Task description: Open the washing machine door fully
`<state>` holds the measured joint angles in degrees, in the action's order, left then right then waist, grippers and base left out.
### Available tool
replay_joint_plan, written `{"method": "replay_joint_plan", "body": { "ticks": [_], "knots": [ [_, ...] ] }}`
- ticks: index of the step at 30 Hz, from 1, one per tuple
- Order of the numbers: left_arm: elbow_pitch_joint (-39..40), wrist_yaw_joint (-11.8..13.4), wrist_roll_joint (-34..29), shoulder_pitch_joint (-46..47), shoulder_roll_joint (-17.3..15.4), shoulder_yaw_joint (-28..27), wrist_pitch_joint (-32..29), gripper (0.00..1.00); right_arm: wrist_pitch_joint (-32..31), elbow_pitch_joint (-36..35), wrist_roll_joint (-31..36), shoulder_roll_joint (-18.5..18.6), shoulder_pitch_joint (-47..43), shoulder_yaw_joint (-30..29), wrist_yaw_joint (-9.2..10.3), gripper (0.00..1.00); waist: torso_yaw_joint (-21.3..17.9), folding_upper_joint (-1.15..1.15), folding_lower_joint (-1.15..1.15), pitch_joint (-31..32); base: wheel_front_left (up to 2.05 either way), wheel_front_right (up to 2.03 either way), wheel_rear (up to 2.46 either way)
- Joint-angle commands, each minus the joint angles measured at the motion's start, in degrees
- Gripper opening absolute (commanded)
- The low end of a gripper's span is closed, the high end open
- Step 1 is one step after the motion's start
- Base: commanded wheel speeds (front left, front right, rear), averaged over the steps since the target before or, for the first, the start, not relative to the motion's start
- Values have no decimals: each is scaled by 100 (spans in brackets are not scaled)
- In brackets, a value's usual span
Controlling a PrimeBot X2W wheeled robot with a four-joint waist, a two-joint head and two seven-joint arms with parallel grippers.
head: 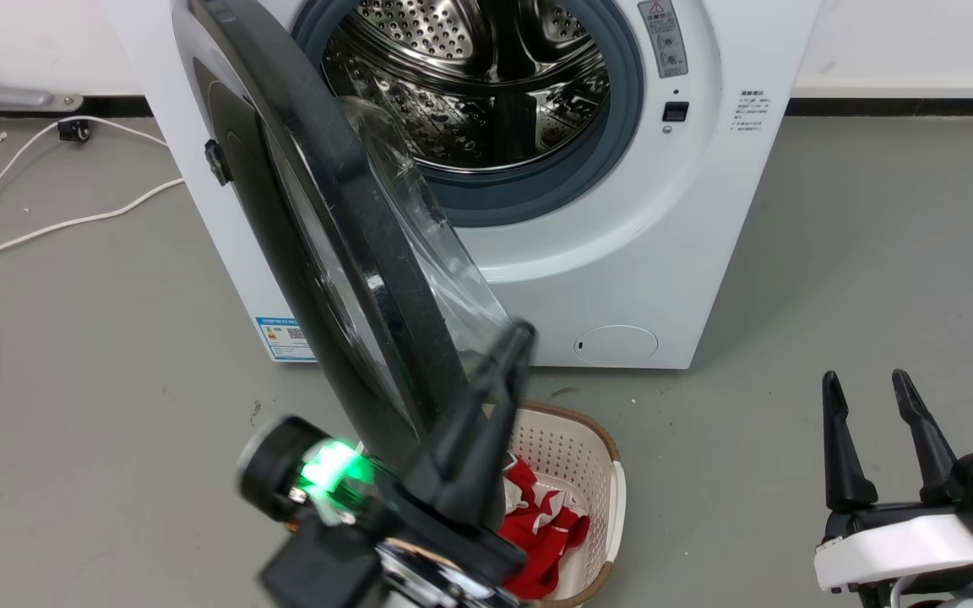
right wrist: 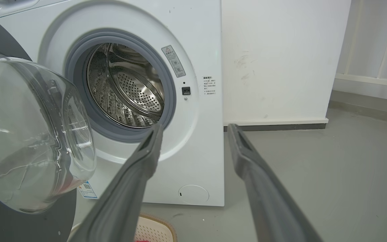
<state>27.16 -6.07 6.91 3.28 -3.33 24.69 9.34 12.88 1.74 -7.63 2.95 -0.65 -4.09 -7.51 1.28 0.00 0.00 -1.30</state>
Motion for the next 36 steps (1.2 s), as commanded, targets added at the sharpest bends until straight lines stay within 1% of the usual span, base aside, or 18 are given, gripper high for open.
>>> {"method": "replay_joint_plan", "body": {
  "ticks": [1, 5, 8, 12, 14, 19, 21, 22, 23, 26, 29, 36],
  "knots": [
    [-135, -31, 97, -151, -53, 159, -158, 0, -14, 13, -33, -13, -23, 2, 3, 100, 8, 0, 0, 7, 0, 0, 0],
    [-547, -69, 305, -447, -162, 539, -601, 0, -40, 15, -56, -13, -48, 0, 2, 100, 55, 0, 0, -12, 0, 0, 0],
    [-888, -86, 437, -601, -284, 722, -875, 0, -62, 27, -75, -13, -35, 2, 3, 100, 97, 0, 0, -31, 0, 0, 0],
    [-1193, -88, 441, -680, -350, 819, -971, 0, -62, 41, -86, -13, -25, -2, 2, 100, 126, 0, 0, -50, 0, 0, 0],
    [-1477, -19, 353, -667, -381, 817, -894, 0, -70, 61, -96, -12, 8, 14, 3, 100, 137, 0, 0, -72, 0, 0, 0],
    [-1917, 183, 188, -447, -299, 713, -605, 0, -103, 89, -151, -12, 59, 32, 2, 100, 135, 0, 0, -98, 0, 0, 0],
    [-2084, 263, 189, -351, -240, 669, -477, 0, -110, 106, -157, -13, 67, 47, 3, 100, 123, 0, 0, -103, 0, 0, 0],
    [-2331, 355, 258, -208, -178, 590, -338, 0, -120, 124, -171, -12, 88, 69, 3, 100, 89, 0, 0, -103, 0, 0, 0],
    [-2420, 378, 290, -171, -166, 569, -304, 0, -122, 133, -177, -12, 95, 81, 3, 100, 74, 0, 0, -100, 0, 0, 0],
    [-2552, 416, 314, -126, -139, 543, -221, 0, -128, 143, -200, -12, 93, 100, 3, 100, 42, 0, 0, -102, 0, 0, 0],
    [-2719, 507, 310, -85, -132, 481, -103, 0, -130, 156, -215, -12, 87, 128, 3, 100, 4, 0, 0, -111, 0, 0, 0],
    [-2897, 647, 295, -27, -183, 359, 82, 0, -126, 179, -244, -12, 75, 111, 2, 100, 2, 0, 0, -128, 0, 0, 0]
  ]
}}
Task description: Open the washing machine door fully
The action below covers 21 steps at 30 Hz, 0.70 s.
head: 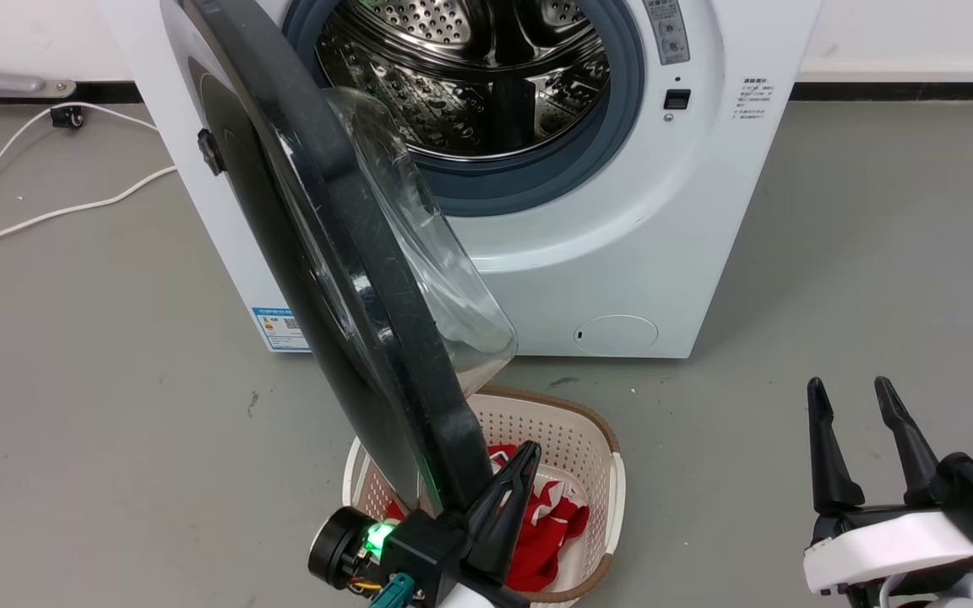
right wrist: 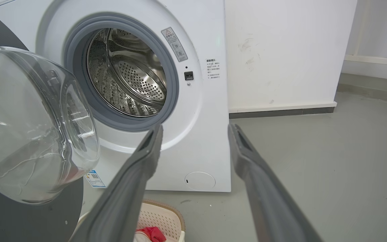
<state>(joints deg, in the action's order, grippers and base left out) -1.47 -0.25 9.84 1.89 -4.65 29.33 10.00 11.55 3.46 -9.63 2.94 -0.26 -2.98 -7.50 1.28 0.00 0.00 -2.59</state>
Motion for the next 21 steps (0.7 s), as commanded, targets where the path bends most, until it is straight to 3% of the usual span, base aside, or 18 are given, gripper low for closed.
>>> {"method": "replay_joint_plan", "body": {
  "ticks": [1, 10, 21],
  "knots": [
    [-47, 81, 8, 112, -52, -112, 25, 0, 5, 11, -49, -11, 38, 3, 2, 100, 3, 0, 0, 5, 0, 0, 0],
    [176, 329, 42, -319, -135, -191, 141, 0, -12, 39, -69, -11, -46, -38, 2, 100, 126, 0, 0, 78, 0, 0, 0],
    [819, 658, 59, -1047, -347, -263, 84, 0, -116, -35, -13, -10, -151, -95, 1, 100, 766, 0, 0, 193, 0, 0, 0]
  ]
}}
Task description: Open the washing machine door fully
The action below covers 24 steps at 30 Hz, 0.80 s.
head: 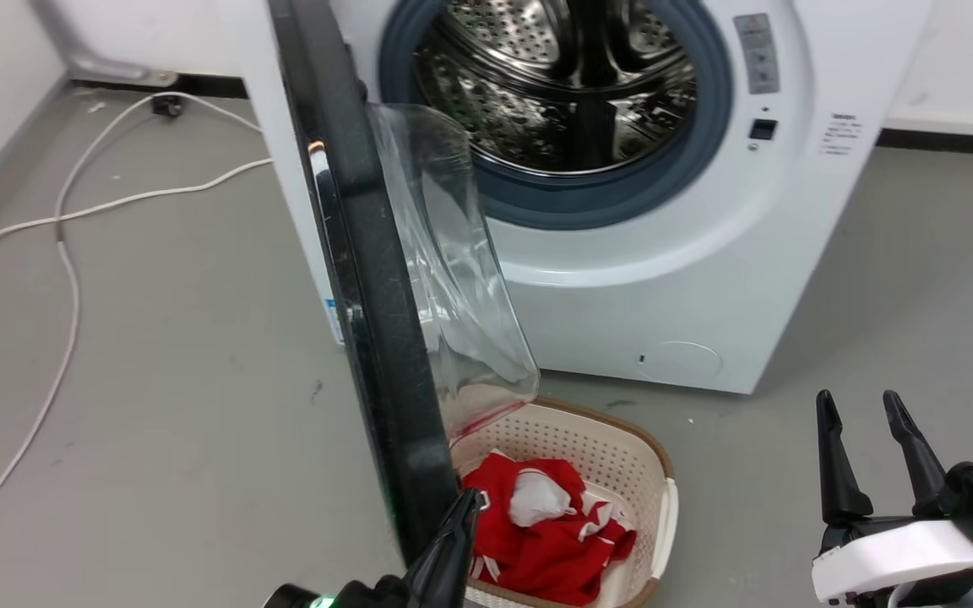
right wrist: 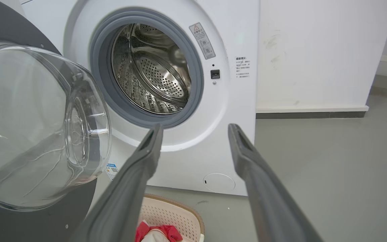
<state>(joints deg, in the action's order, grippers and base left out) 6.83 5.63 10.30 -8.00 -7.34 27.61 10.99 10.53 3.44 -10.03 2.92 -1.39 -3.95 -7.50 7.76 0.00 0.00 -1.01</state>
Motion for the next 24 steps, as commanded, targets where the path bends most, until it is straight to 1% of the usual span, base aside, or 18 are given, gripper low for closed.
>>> {"method": "replay_joint_plan", "body": {
  "ticks": [1, 8, 13, 19, 24],
  "knots": [
    [22, 97, 17, -110, -95, -103, -33, 0, -22, -40, 24, -8, -54, -9, 2, 100, 193, 0, 0, 41, 0, 0, 0],
    [179, 303, 88, -383, -238, -303, -81, 0, -49, -64, -26, -8, -110, -10, 2, 100, 644, 0, 0, 73, 0, 0, 0],
    [224, 429, 163, -438, -331, -543, -100, 0, -49, -80, -45, -8, -96, 7, 1, 100, 881, 0, 0, 57, 0, 0, 0],
    [140, 506, 402, -232, -457, -972, -48, 0, -69, -77, -39, -8, 18, 68, 1, 100, 955, 0, 0, -12, 0, 0, 0],
    [-105, 531, 714, -36, -544, -1424, 41, 0, -92, -87, -4, -8, 85, 122, 1, 100, 886, 0, 0, -96, 0, 0, 0]
  ]
}}
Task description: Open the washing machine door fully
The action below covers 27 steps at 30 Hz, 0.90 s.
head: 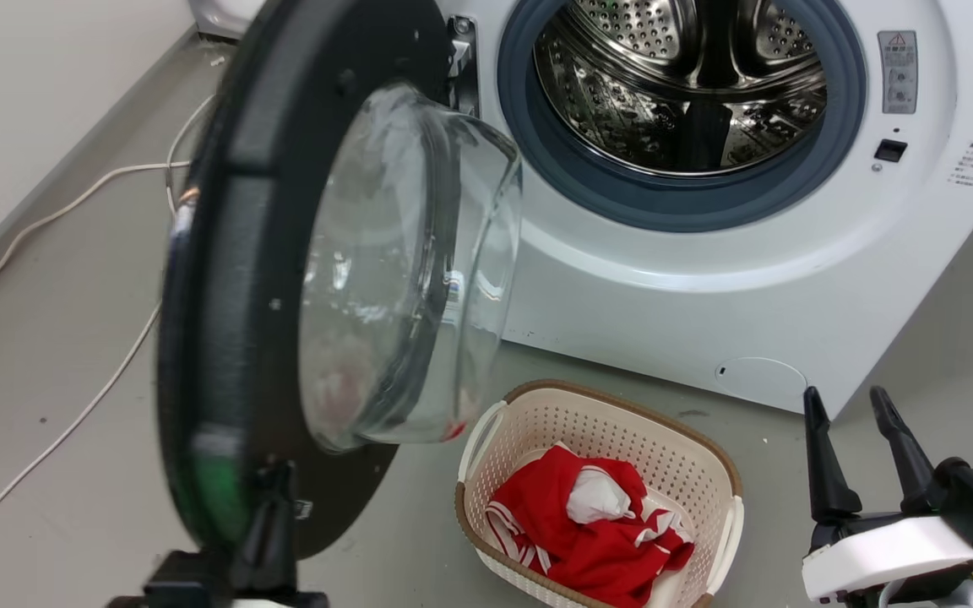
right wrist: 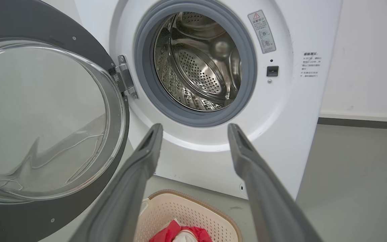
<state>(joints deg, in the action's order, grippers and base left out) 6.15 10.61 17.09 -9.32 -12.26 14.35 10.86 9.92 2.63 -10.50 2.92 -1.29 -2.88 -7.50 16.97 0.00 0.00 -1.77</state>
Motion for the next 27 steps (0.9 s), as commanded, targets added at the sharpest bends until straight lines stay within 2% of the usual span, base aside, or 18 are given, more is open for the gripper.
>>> {"method": "replay_joint_plan", "body": {
  "ticks": [1, 6, 14, 27],
  "knots": [
    [-97, 44, 97, 168, -79, -211, 77, 0, -30, -32, 49, -6, 96, 16, 2, 100, -58, 0, 0, -67, 0, 0, 0],
    [-325, 195, 344, 387, -170, -724, 153, 0, -55, -40, 66, -7, 135, -8, 1, 100, -168, 0, 0, -135, 0, 0, 0],
    [-838, 227, 644, 782, -562, -1459, 225, 0, -91, -78, 85, -7, 206, -56, 2, 100, -334, 0, 0, -264, 0, 0, 0],
    [-1921, -147, 1082, 1514, -1286, -2048, 172, 0, -108, -103, 91, -6, 321, -71, 2, 100, -469, 0, 0, -380, 0, 0, 0]
  ]
}}
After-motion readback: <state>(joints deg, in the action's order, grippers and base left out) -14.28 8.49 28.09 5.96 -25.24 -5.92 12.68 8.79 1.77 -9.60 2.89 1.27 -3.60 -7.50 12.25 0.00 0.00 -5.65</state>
